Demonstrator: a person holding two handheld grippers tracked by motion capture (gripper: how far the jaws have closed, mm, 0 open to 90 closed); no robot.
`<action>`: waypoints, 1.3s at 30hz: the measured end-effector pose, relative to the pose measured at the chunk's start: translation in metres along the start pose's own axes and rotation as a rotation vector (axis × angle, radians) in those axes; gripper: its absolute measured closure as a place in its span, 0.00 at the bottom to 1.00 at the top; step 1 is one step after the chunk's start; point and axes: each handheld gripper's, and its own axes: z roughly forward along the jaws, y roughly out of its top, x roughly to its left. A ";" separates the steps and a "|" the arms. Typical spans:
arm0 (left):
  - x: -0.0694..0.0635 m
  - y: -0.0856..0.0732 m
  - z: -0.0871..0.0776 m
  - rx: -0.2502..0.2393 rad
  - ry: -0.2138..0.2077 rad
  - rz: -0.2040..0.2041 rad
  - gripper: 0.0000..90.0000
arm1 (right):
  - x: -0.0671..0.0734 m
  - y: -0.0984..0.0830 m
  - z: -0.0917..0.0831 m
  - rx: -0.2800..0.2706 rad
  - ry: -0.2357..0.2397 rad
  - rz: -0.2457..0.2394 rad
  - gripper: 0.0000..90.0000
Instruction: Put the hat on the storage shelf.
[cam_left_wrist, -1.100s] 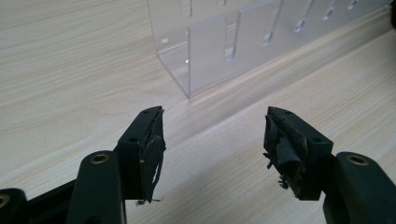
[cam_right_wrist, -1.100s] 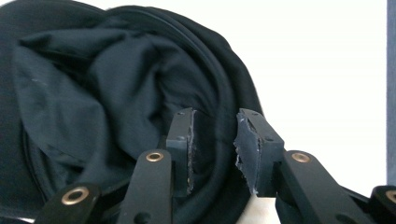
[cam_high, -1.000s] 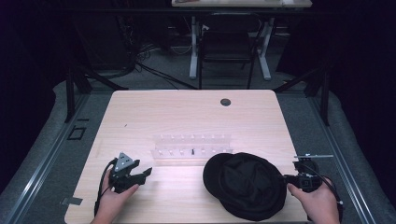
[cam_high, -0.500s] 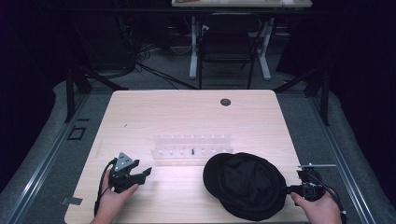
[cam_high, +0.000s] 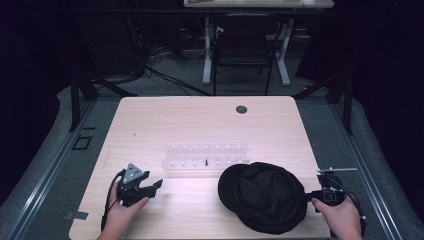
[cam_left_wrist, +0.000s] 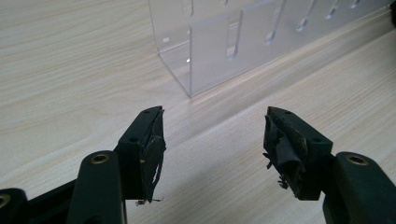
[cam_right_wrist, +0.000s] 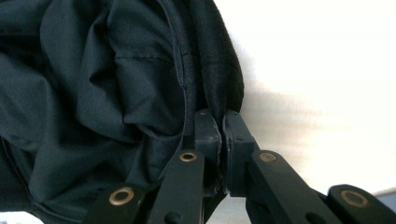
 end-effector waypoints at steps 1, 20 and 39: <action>0.000 0.000 0.000 0.000 0.000 0.000 0.43 | 0.000 0.002 0.000 -0.004 -0.003 0.002 0.96; -0.001 0.000 0.001 0.001 0.001 -0.001 0.43 | -0.017 0.031 0.004 0.088 0.010 0.024 0.91; -0.001 0.000 0.001 0.001 0.000 0.001 0.43 | -0.026 0.035 0.020 0.183 0.049 0.065 0.93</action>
